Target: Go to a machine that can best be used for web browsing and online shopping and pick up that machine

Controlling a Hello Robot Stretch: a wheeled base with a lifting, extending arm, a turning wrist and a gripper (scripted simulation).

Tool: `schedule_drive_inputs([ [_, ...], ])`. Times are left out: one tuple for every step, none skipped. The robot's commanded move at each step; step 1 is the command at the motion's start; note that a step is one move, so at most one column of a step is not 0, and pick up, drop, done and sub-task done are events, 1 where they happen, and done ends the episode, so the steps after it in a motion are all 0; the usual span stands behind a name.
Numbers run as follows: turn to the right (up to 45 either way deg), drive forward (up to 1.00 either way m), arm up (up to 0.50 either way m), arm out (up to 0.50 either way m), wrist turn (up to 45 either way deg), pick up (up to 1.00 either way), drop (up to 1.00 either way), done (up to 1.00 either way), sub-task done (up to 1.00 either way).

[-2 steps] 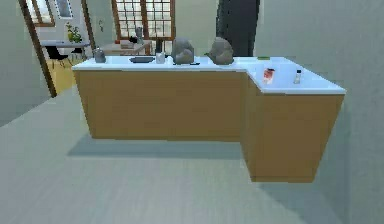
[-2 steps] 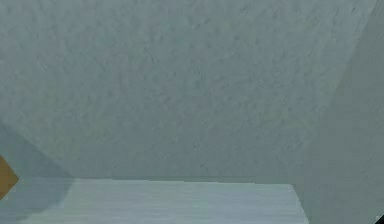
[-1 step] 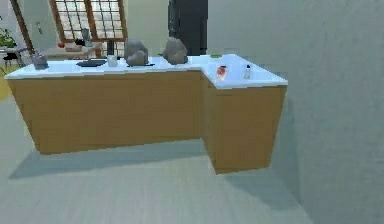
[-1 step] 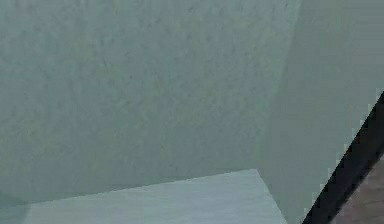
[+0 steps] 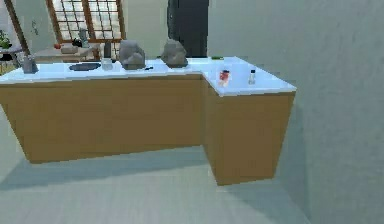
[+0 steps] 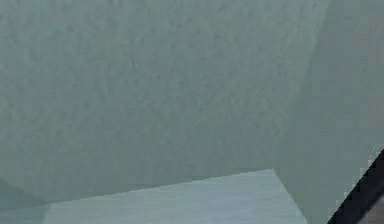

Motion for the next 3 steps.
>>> schedule_drive_inputs([
  [-45.0, 0.0, 0.0, 0.0, 0.0, 0.0, 0.0, 0.0, 0.0],
  [-6.0, 0.0, 0.0, 0.0, 0.0, 0.0, 0.0, 0.0, 0.0],
  [0.0, 1.0, 0.0, 0.0, 0.0, 0.0, 0.0, 0.0, 0.0],
])
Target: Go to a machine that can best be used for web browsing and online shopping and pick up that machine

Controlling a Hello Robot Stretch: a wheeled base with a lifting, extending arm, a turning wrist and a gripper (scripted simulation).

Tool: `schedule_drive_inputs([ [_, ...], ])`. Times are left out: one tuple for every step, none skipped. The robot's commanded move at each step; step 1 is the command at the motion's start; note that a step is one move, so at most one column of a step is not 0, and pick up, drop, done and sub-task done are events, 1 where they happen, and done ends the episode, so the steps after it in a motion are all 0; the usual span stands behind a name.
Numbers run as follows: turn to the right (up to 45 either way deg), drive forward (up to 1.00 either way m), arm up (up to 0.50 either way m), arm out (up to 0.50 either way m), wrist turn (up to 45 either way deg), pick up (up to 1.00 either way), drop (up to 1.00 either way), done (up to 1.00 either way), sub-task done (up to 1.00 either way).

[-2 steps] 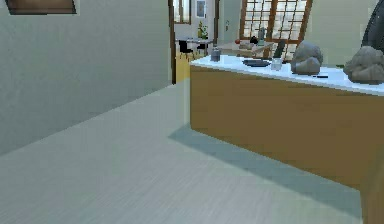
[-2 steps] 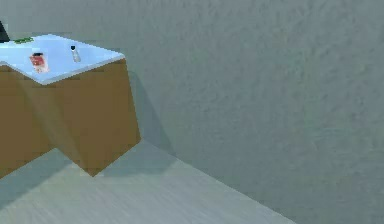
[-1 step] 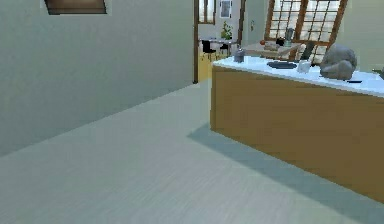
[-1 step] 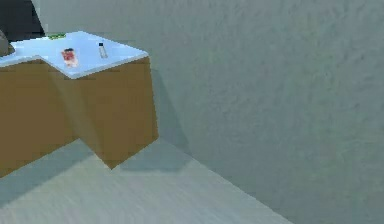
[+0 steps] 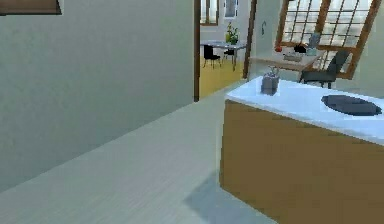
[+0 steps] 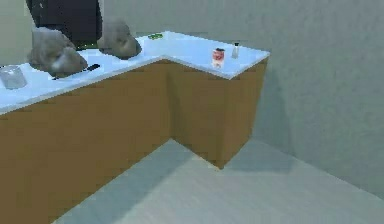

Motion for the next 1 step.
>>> schedule_drive_inputs([
  [-3.0, 0.0, 0.0, 0.0, 0.0, 0.0, 0.0, 0.0, 0.0],
])
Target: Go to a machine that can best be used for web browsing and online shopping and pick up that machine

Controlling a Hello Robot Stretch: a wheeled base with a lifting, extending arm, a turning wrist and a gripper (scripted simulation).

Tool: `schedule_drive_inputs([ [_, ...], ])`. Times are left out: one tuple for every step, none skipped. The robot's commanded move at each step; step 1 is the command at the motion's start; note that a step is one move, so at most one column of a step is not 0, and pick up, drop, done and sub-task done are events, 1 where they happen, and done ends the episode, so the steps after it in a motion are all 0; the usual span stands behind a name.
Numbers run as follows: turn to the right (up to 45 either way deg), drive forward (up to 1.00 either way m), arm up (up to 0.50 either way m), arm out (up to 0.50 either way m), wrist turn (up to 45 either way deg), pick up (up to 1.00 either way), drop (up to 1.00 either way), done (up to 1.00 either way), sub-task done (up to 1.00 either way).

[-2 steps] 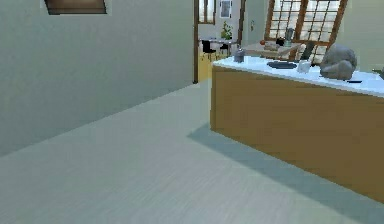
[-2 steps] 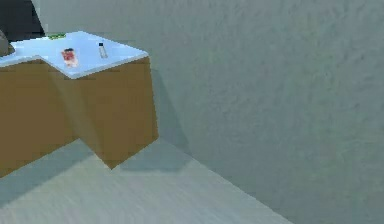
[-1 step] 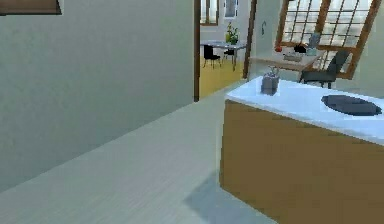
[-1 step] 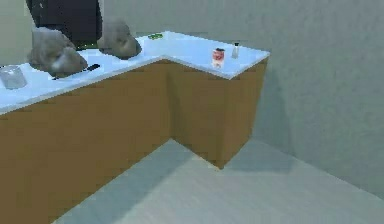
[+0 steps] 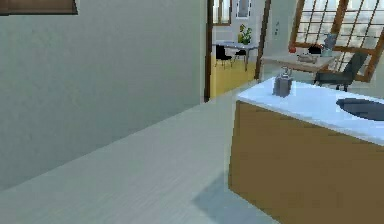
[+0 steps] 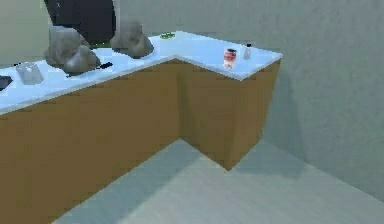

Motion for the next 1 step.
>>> schedule_drive_inputs([
  [0.0, 1.0, 0.0, 0.0, 0.0, 0.0, 0.0, 0.0, 0.0],
])
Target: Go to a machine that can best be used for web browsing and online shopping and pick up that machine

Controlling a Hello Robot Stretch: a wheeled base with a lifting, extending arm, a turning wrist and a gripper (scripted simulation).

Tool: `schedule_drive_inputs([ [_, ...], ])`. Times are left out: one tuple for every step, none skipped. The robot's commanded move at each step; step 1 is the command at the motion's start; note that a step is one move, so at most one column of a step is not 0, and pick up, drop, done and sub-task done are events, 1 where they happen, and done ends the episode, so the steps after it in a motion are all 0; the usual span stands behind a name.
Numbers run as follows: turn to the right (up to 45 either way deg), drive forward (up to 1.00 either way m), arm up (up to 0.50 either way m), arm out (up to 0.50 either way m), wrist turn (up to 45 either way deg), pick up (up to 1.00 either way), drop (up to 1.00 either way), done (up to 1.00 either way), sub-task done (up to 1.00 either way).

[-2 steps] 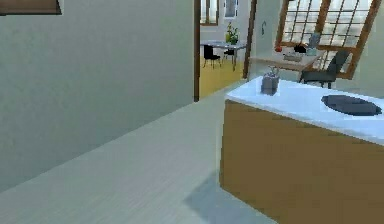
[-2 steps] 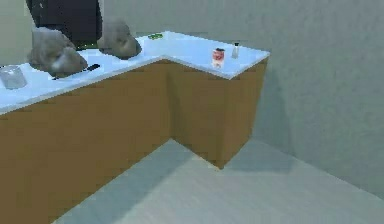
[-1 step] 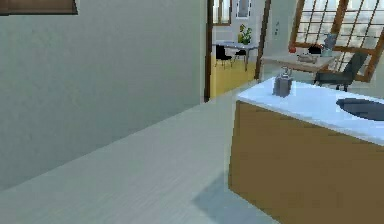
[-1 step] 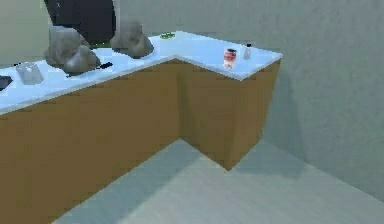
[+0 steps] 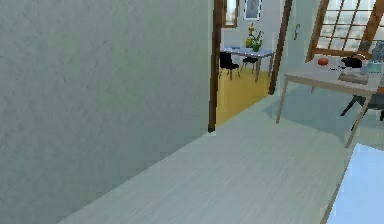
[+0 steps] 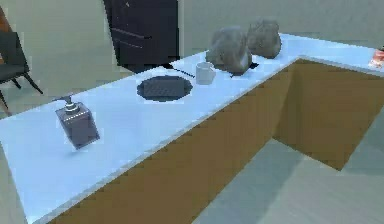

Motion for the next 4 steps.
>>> schedule_drive_inputs([
  [0.0, 0.45, 0.0, 0.0, 0.0, 0.0, 0.0, 0.0, 0.0],
  [18.0, 0.0, 0.0, 0.0, 0.0, 0.0, 0.0, 0.0, 0.0],
  [0.0, 1.0, 0.0, 0.0, 0.0, 0.0, 0.0, 0.0, 0.0],
  [3.0, 0.0, 0.0, 0.0, 0.0, 0.0, 0.0, 0.0, 0.0],
])
